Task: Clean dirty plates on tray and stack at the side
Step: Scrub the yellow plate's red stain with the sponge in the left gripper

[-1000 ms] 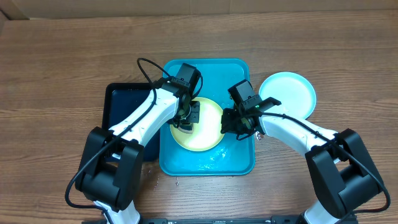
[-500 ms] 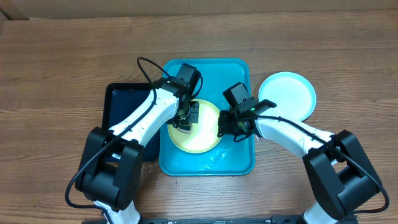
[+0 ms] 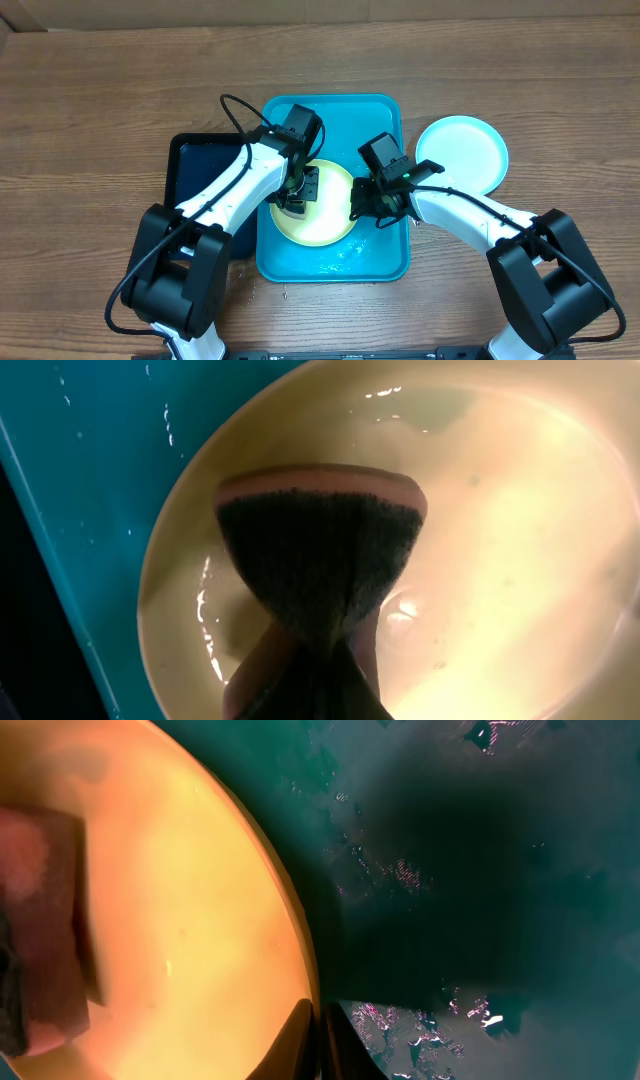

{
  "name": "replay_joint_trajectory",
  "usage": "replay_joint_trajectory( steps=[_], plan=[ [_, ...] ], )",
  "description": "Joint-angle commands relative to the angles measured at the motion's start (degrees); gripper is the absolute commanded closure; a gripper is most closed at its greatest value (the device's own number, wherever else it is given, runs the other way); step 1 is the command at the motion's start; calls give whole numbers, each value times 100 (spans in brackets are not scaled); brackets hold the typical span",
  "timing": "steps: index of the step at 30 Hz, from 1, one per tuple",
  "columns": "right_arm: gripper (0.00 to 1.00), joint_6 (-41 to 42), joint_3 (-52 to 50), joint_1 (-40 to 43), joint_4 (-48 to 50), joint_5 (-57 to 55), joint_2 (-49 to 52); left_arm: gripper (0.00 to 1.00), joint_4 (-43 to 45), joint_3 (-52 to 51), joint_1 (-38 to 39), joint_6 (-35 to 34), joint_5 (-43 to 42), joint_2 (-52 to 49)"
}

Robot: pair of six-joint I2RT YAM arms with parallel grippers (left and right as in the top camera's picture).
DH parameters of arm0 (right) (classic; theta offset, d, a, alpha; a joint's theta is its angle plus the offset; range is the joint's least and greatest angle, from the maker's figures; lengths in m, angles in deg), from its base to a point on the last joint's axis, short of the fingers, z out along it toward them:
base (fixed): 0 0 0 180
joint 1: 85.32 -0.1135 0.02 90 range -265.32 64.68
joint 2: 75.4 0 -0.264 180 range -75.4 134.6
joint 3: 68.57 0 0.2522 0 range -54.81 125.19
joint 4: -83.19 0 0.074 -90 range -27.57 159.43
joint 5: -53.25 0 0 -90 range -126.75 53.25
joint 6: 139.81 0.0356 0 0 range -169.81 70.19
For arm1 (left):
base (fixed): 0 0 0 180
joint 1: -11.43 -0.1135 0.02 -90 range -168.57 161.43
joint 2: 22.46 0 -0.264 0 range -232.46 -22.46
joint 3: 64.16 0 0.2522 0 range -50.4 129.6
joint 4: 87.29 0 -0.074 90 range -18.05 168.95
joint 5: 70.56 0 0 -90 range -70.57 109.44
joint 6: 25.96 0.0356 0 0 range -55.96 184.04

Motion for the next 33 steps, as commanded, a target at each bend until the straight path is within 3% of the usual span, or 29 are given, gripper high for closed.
replay_joint_trajectory(
  steps=[1,5,12,21,24,29,33],
  plan=[
    [96,2,-42,-31,35,-101,-48,96,186,-216,-22,-26,33,-162],
    [96,0,-42,-31,35,-101,-46,96,363,-385,-48,-109,-68,-369],
    [96,0,-42,-31,39,-101,-48,95,365,-358,-107,337,-1198,-671],
    [96,0,-42,-31,37,-101,-46,96,811,-199,-614,343,-4207,-671],
    [96,2,-42,-31,37,-101,-46,96,625,190,-898,339,-4870,-640],
    [96,0,-42,-31,37,-101,-48,96,-192,885,-1137,503,-4481,-260],
    [96,0,-42,-31,39,-103,-48,96,-592,990,-1054,492,-2754,199]
  ],
)
